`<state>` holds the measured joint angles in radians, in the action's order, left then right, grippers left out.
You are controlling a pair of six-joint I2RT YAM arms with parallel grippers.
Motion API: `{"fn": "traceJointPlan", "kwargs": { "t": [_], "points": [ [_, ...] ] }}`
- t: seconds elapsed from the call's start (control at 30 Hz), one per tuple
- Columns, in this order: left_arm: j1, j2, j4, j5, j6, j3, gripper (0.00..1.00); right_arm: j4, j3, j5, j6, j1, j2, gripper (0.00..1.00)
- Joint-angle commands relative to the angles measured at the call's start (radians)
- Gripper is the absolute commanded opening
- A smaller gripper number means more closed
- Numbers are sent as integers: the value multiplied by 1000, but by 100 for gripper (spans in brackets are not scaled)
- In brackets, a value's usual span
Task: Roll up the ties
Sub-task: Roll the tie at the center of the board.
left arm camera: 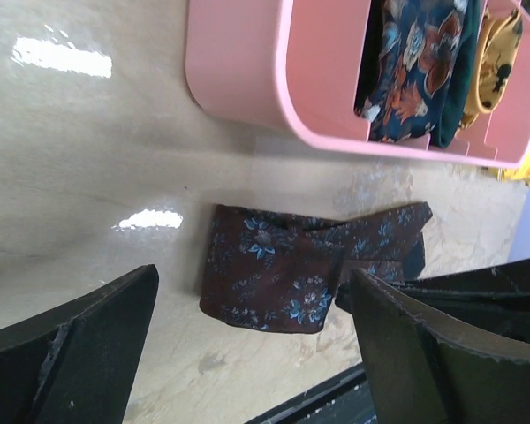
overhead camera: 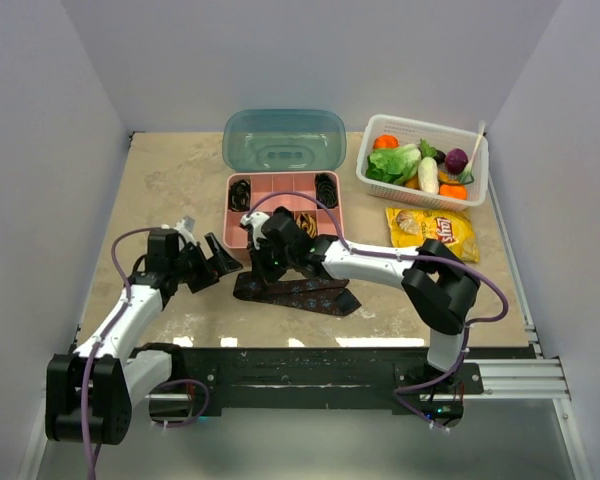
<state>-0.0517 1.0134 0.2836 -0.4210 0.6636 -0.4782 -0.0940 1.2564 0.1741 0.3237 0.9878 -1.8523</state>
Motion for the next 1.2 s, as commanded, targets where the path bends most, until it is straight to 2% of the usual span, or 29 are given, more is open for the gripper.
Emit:
{"fn": "traceJointPlan", "kwargs": {
  "t": [0.0,0.2,0.33,0.63,0.77,0.9,1.17],
  "points": [
    [10,17,-124,-105,-15,41,94,23,-24,-13,-11,-1,-2,0],
    [9,20,-165,-120,-7,72,93,36,-103,-35,-3,-1,27,0],
    [6,45,-207,-159,-1,92,89,53,-138,-39,5,-1,21,0],
    [-74,106,-308,-170,30,127,80,56,-150,-76,9,-1,11,0],
    [-74,93,-287,-151,25,122,78,37,-134,-78,6,-1,24,0],
    [-74,42,-193,-70,8,109,77,22,-117,-76,2,-1,57,0],
    [-73,-13,-116,34,8,78,81,3,-78,-62,0,-1,130,0]
  ]
}}
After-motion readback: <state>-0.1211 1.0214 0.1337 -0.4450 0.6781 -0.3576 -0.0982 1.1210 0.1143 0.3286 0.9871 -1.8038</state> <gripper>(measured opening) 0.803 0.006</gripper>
